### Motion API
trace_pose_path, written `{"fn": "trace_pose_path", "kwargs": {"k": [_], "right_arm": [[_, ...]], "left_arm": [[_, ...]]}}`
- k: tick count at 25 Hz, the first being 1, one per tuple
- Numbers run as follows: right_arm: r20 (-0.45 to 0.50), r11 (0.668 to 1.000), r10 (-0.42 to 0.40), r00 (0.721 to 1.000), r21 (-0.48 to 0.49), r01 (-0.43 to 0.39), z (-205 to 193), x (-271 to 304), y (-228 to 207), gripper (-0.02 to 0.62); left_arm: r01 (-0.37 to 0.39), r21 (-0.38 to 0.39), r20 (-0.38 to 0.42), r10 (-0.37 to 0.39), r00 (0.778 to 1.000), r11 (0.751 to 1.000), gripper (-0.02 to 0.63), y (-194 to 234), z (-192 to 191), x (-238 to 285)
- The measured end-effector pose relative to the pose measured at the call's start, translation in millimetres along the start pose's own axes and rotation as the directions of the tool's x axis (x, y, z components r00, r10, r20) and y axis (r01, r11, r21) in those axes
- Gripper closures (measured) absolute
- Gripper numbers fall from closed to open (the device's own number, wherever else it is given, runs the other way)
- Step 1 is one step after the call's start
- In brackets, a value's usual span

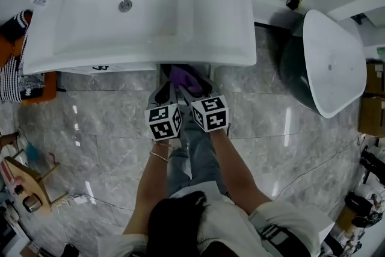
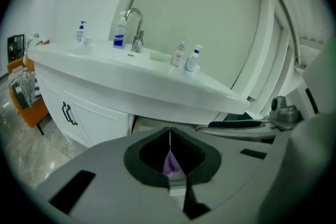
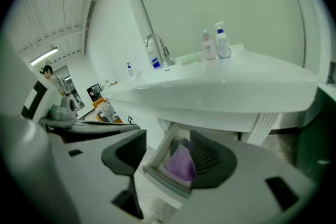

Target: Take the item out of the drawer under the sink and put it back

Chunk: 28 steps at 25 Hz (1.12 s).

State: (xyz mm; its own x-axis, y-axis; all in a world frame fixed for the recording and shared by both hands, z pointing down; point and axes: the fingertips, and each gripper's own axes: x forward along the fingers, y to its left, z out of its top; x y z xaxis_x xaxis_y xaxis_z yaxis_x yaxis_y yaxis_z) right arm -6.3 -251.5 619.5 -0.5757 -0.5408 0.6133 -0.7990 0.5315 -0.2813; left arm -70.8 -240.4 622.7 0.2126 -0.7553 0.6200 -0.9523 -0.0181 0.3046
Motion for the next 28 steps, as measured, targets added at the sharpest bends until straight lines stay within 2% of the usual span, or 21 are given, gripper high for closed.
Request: {"fn": "trace_pose_path", "kwargs": {"k": [7, 11, 18, 23, 28], "right_arm": [[0.092, 1.000, -0.006, 0.996, -0.026, 0.008, 34, -39, 28, 0.345], [0.139, 0.998, -0.033, 0.990, -0.044, 0.039, 48, -62, 41, 0.387], [0.197, 0.993, -0.029, 0.980, -0.105, 0.051, 74, -95, 69, 0.439], [0.265, 0.988, -0.044, 0.963, -0.133, 0.081, 92, -129, 87, 0.461], [0.349, 0.978, -0.085, 0.933, -0.149, 0.145, 107, -157, 101, 0.536]], "left_arm": [[0.064, 0.059, 0.133, -0.071, 0.989, 0.996, 0.597, -20, 51, -47], [0.081, 0.080, 0.176, -0.094, 0.980, 0.993, 0.597, -26, 66, -75], [0.121, 0.098, 0.242, -0.141, 0.960, 0.988, 0.597, -41, 90, -118], [0.157, 0.143, 0.299, -0.194, 0.934, 0.977, 0.597, -62, 107, -150], [0.176, 0.195, 0.330, -0.233, 0.915, 0.965, 0.597, -72, 115, -178]]}}
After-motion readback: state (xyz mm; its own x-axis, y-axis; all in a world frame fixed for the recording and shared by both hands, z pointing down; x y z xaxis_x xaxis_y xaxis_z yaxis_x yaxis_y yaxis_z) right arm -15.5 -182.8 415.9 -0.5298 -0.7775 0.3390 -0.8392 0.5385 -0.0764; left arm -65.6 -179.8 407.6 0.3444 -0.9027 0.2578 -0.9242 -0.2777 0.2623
